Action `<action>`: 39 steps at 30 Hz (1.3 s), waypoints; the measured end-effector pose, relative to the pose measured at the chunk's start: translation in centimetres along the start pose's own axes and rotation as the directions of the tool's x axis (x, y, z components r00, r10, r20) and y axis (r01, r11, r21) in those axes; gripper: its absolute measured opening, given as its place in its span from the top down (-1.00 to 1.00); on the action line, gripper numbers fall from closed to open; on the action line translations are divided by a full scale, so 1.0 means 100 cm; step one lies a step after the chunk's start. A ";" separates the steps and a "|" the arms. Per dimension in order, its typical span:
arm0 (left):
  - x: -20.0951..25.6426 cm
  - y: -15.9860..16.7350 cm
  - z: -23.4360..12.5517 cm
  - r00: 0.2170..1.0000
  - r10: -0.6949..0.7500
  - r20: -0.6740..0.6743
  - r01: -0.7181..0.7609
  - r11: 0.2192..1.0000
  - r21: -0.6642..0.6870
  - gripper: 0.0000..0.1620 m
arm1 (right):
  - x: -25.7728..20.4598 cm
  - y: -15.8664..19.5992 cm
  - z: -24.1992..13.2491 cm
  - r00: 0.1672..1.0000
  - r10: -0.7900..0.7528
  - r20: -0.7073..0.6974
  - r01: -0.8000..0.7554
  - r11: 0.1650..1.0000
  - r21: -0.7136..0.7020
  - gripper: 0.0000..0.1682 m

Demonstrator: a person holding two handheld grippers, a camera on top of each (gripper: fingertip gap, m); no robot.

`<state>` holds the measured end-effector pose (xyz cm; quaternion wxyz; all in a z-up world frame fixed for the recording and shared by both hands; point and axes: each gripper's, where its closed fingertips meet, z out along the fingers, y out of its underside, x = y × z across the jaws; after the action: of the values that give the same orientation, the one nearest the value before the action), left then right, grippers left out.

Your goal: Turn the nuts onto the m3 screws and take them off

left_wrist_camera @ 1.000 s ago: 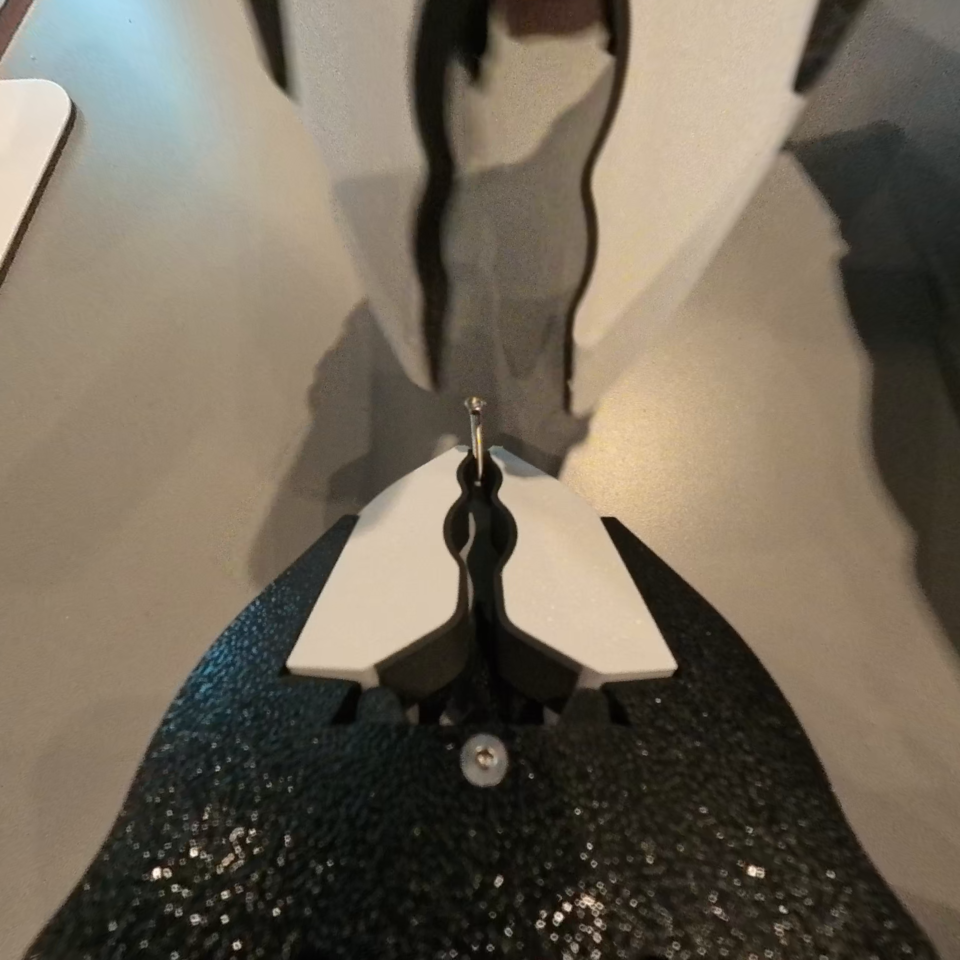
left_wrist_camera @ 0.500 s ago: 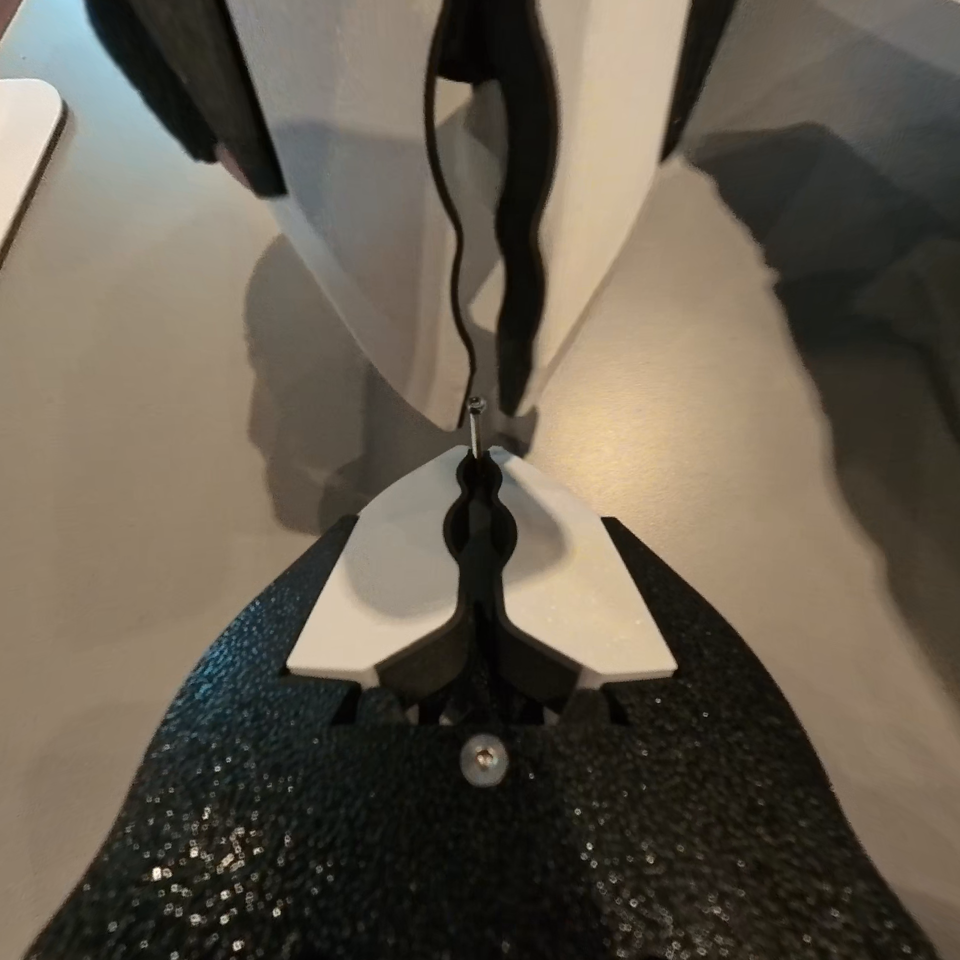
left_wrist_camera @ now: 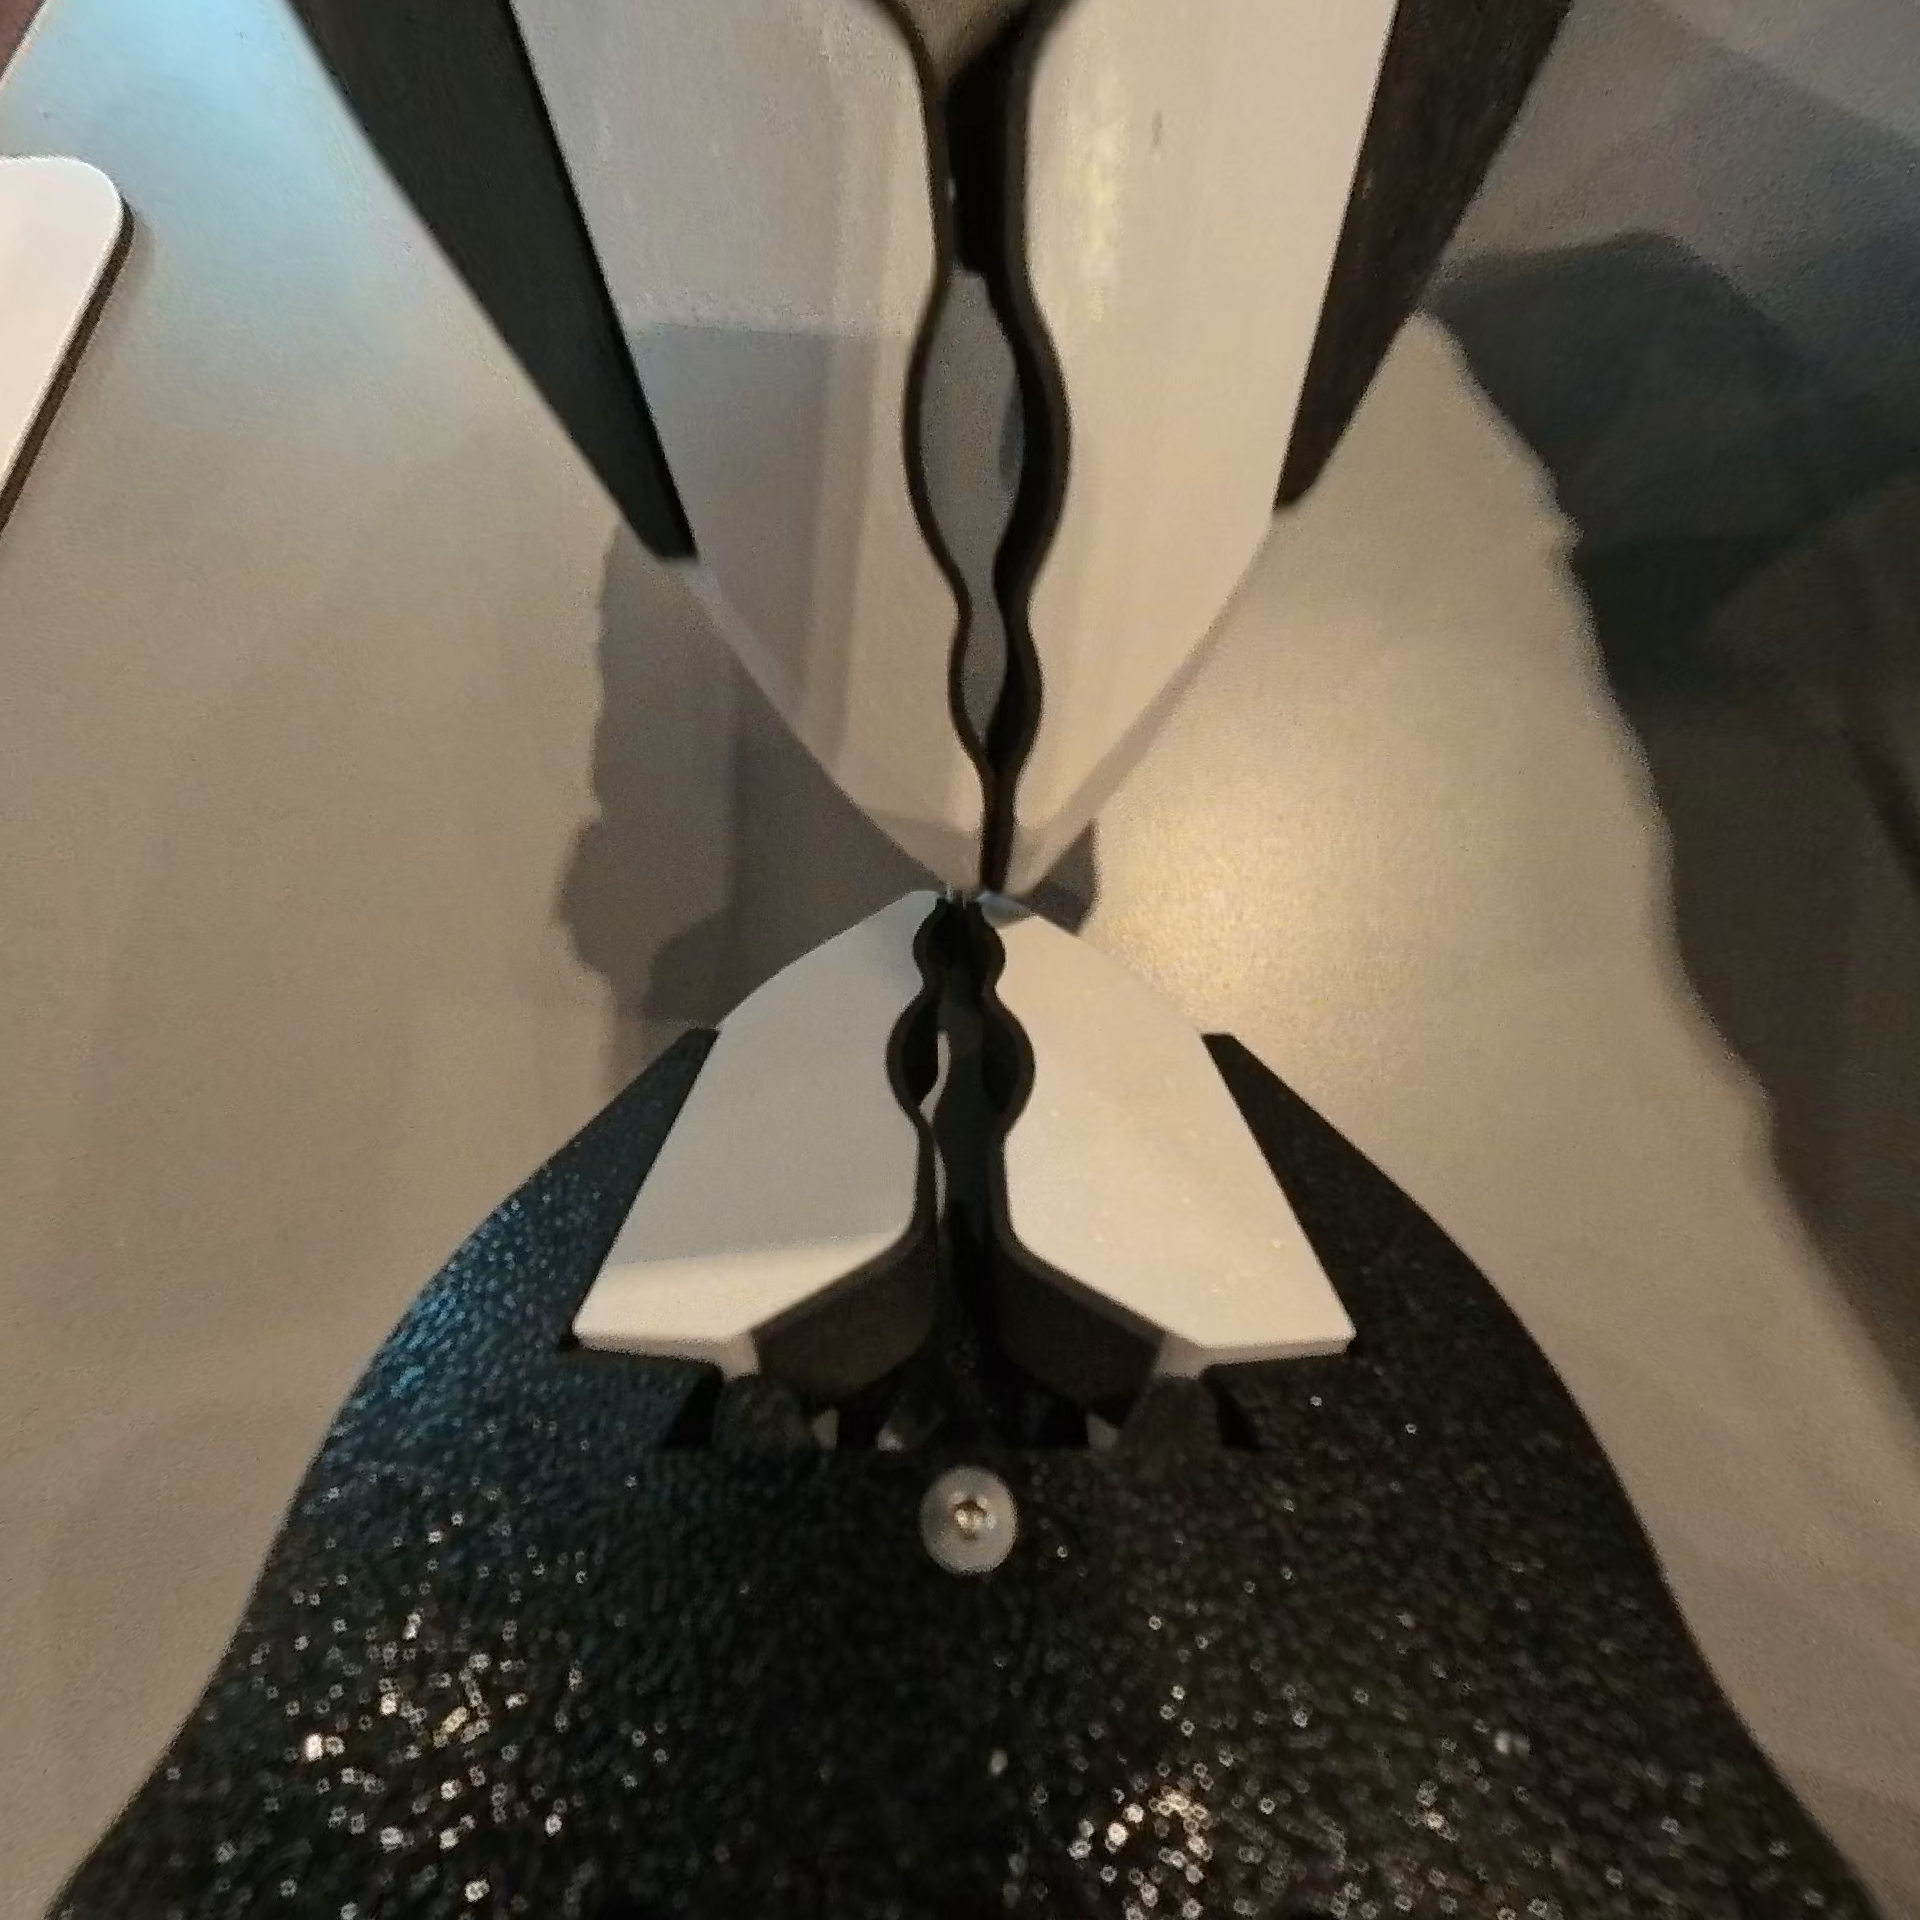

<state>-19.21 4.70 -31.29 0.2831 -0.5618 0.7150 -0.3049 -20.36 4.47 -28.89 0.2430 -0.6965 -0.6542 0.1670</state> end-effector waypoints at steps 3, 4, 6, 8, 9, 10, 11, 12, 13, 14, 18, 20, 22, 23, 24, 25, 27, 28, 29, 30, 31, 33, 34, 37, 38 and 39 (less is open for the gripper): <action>0.000 0.000 0.000 1.000 -0.001 -0.001 0.001 1.000 0.000 0.97 | 0.005 0.002 -0.009 0.999 0.008 -0.052 -0.007 1.000 0.024 1.00; 0.000 0.000 0.000 1.000 -0.001 -0.001 0.001 1.000 0.000 0.97 | 0.005 0.002 -0.011 0.998 0.006 -0.059 -0.005 1.000 0.026 0.98; 0.000 0.000 0.000 1.000 -0.001 -0.001 0.001 1.000 0.000 0.97 | 0.004 0.004 -0.014 0.998 -0.009 -0.068 0.010 1.000 0.024 0.89; 0.000 0.000 0.000 1.000 -0.001 -0.001 0.001 1.000 0.000 0.97 | 0.008 0.006 -0.017 0.994 -0.014 -0.108 0.017 0.999 0.030 0.87; 0.000 0.000 0.000 1.000 -0.001 -0.001 0.001 1.000 0.000 0.97 | 0.008 0.005 -0.019 0.994 -0.004 -0.109 0.009 0.999 0.049 0.87; 0.000 0.000 0.000 1.000 -0.002 -0.001 0.002 1.000 0.000 0.97 | 0.006 0.004 -0.021 0.995 0.010 -0.098 -0.003 0.998 0.070 0.86; 0.000 0.000 0.000 1.000 -0.002 -0.001 0.002 1.000 0.000 0.97 | 0.005 0.003 -0.022 0.996 0.018 -0.092 -0.010 0.996 0.087 0.87; 0.000 0.000 0.000 1.000 -0.002 -0.002 0.002 1.000 0.000 0.97 | 0.005 0.002 -0.024 0.996 0.015 -0.093 -0.006 0.996 0.093 0.87; 0.000 0.000 0.000 1.000 -0.003 -0.002 0.003 1.000 0.000 0.97 | 0.006 0.002 -0.024 0.995 0.003 -0.098 0.006 0.996 0.094 0.87; 0.000 0.000 0.000 1.000 -0.003 -0.003 0.003 1.000 0.000 0.97 | 0.004 0.002 -0.024 0.996 -0.016 -0.093 0.024 0.996 0.090 0.87; 0.000 0.000 0.000 1.000 -0.002 -0.002 0.002 1.000 0.000 0.98 | 0.002 0.002 -0.019 0.995 -0.074 -0.071 0.079 0.995 0.063 0.84; 0.000 0.000 0.000 1.000 -0.002 -0.002 0.002 1.000 0.000 0.97 | 0.003 0.002 -0.015 0.992 -0.102 -0.067 0.106 0.993 0.051 0.83; 0.000 0.000 0.000 1.000 -0.002 -0.002 0.002 1.000 0.000 0.97 | 0.004 0.003 -0.012 0.989 -0.128 -0.068 0.130 0.991 0.034 0.85; 0.000 0.000 0.000 1.000 -0.002 -0.002 0.002 1.000 0.000 0.97 | 0.005 0.003 -0.011 0.989 -0.134 -0.067 0.137 0.990 0.031 0.91; 0.000 0.000 0.000 1.000 -0.003 -0.002 0.003 1.000 0.000 0.97 | 0.004 0.003 -0.011 0.989 -0.136 -0.058 0.138 0.990 0.031 0.93; 0.000 0.000 0.000 1.000 -0.003 -0.002 0.003 1.000 0.000 0.97 | 0.004 0.003 -0.011 0.990 -0.128 -0.055 0.130 0.991 0.033 0.93; 0.000 0.000 0.000 1.000 -0.002 -0.002 0.002 1.000 0.000 0.97 | 0.004 0.003 -0.011 0.995 -0.087 -0.048 0.090 0.995 0.043 0.94; 0.000 0.000 0.000 1.000 -0.002 -0.002 0.002 1.000 0.000 0.97 | 0.004 0.003 -0.011 0.998 -0.051 -0.046 0.054 0.997 0.054 0.94; 0.000 0.000 0.000 1.000 -0.002 -0.002 0.002 1.000 0.000 0.97 | 0.004 0.003 -0.011 0.999 -0.004 -0.043 0.006 0.998 0.066 0.94; 0.000 0.000 0.000 1.000 -0.003 -0.003 0.003 1.000 0.000 0.97 | 0.004 0.003 -0.011 0.998 0.055 -0.040 -0.051 0.996 0.077 0.94; 0.000 0.000 0.000 1.000 -0.003 -0.003 0.003 1.000 0.000 0.97 | 0.005 0.003 -0.011 0.991 0.125 -0.037 -0.121 0.989 0.089 0.94; 0.000 0.000 0.000 1.000 -0.003 -0.002 0.003 1.000 0.000 0.97 | 0.005 0.002 -0.010 0.954 0.298 -0.030 -0.294 0.950 0.109 0.95; 0.000 0.000 0.000 1.000 -0.002 -0.002 0.002 1.000 0.000 0.97 | 0.006 0.002 -0.010 0.918 0.395 -0.027 -0.390 0.914 0.115 0.95; 0.000 0.000 0.000 1.000 0.000 0.000 0.000 1.000 0.001 0.97 | 0.004 -0.002 -0.012 0.812 0.584 0.024 -0.580 0.800 0.151 0.96; 0.000 0.000 0.000 1.000 0.001 0.001 -0.001 1.000 0.000 0.98 | 0.005 -0.003 -0.014 0.823 0.567 0.024 -0.563 0.810 0.165 0.95; 0.000 0.000 0.000 1.000 -0.001 -0.001 0.001 1.000 0.000 0.98 | 0.006 -0.001 -0.017 0.860 0.510 0.002 -0.503 0.847 0.172 0.90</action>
<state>-19.17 4.70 -31.30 0.2826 -0.5621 0.7149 -0.3052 -19.52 4.89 -27.38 0.2621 -0.8250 -0.4256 0.2638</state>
